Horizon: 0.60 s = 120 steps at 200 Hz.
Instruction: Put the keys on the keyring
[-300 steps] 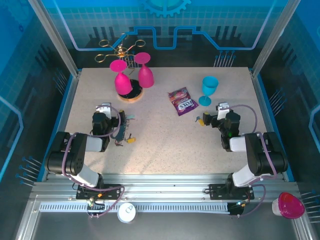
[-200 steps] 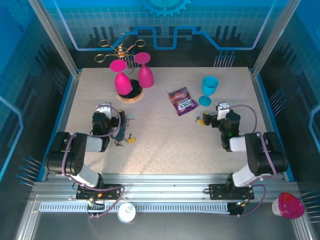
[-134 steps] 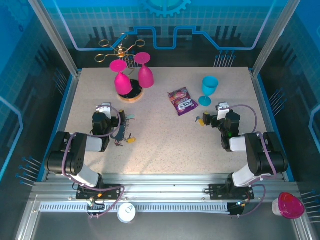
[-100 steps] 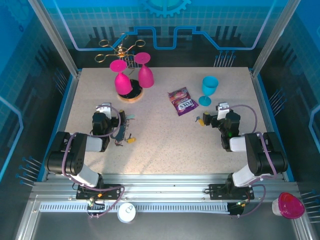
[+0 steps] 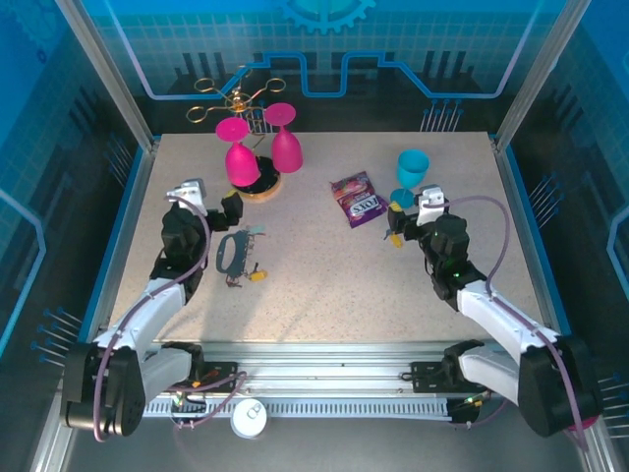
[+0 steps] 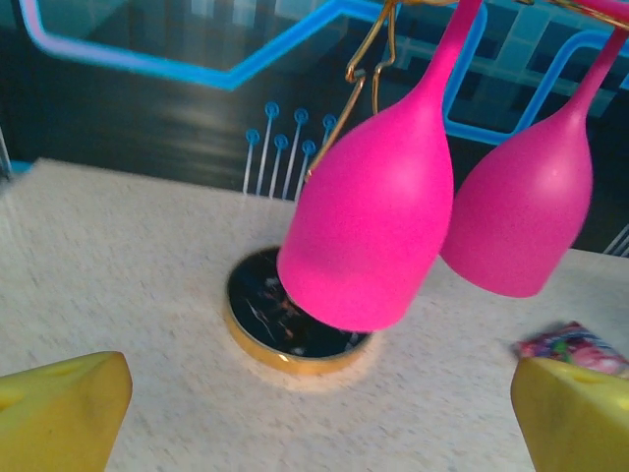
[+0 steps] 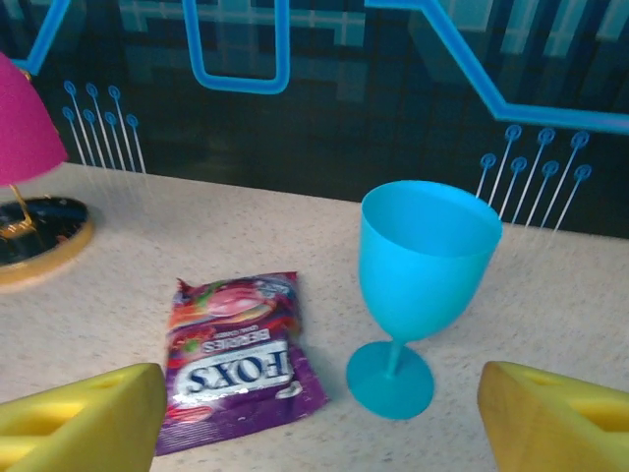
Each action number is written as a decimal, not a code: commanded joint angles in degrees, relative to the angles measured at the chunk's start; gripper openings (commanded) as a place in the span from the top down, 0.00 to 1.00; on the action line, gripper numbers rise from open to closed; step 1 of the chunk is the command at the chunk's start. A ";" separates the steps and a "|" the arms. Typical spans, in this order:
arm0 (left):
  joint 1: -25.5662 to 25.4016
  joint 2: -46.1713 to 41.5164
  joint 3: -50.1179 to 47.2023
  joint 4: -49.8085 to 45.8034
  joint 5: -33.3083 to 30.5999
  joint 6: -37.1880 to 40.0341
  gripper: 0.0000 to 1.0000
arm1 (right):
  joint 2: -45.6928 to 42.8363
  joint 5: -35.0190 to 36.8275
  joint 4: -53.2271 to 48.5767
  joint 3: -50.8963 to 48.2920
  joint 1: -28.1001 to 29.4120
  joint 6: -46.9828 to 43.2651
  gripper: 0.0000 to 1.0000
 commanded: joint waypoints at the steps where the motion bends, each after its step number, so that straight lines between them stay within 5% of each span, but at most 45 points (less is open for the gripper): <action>1: -1.16 -1.11 2.70 -19.99 1.91 -14.81 0.01 | -2.70 0.72 -19.00 3.44 2.12 10.72 0.20; 44: -4.56 1.43 6.17 -42.71 1.44 -33.69 0.05 | -6.36 -4.60 -35.30 6.02 6.63 21.22 0.27; 69: -9.74 2.04 5.33 -44.59 -5.06 -38.42 0.23 | -6.90 -4.00 -39.33 5.73 10.19 23.33 0.29; 120: -11.39 14.87 13.36 -47.88 -8.30 -30.87 0.28 | -8.14 0.91 -40.10 3.74 12.59 25.28 0.28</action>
